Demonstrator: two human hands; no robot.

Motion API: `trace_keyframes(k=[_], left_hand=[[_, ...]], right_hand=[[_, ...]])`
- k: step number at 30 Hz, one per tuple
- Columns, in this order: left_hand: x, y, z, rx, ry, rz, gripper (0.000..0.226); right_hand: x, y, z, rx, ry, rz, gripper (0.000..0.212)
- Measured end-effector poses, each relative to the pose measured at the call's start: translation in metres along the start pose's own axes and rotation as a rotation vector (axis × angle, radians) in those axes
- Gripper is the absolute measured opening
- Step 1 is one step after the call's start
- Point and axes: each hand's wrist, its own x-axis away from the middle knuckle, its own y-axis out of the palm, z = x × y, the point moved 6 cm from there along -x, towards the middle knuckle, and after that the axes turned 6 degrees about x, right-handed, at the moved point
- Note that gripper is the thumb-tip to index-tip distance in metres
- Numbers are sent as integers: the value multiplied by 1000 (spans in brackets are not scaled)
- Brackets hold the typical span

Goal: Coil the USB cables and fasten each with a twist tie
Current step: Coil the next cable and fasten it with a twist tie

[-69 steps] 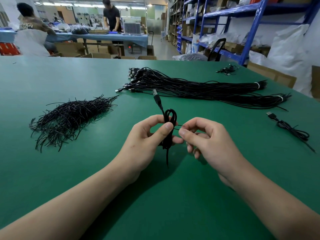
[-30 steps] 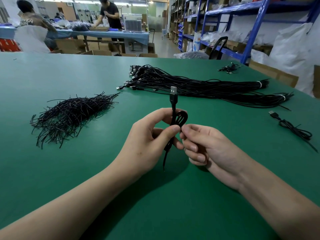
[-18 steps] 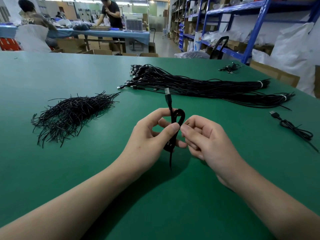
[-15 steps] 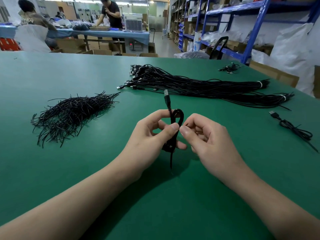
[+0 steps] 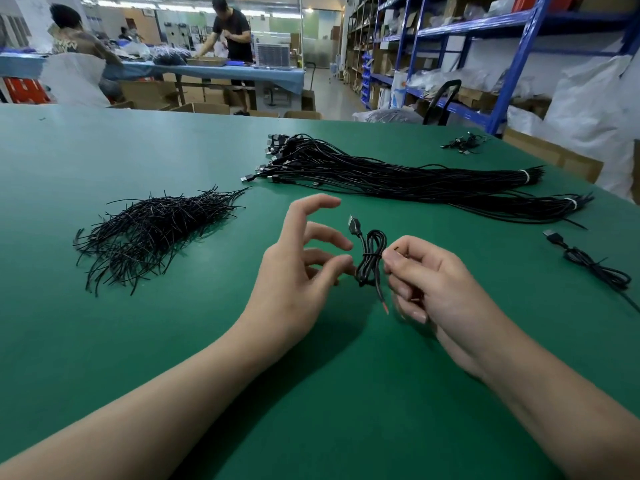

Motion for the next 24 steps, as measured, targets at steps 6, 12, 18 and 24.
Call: trace_keyframes(k=[6, 12, 18, 24], left_hand=[[-1, 0, 17, -406, 219, -6, 24], [-1, 4, 6, -140, 17, -80, 6], [-1, 8, 0, 138, -133, -110, 20], [2, 12, -11, 449, -317, -102, 36]], right_hand=[[4, 7, 2, -116, 61, -89, 22], [3, 7, -12, 111, -139, -40, 22], [6, 4, -21, 392, -318, -4, 20], [9, 4, -29, 645, -444, 75, 21]])
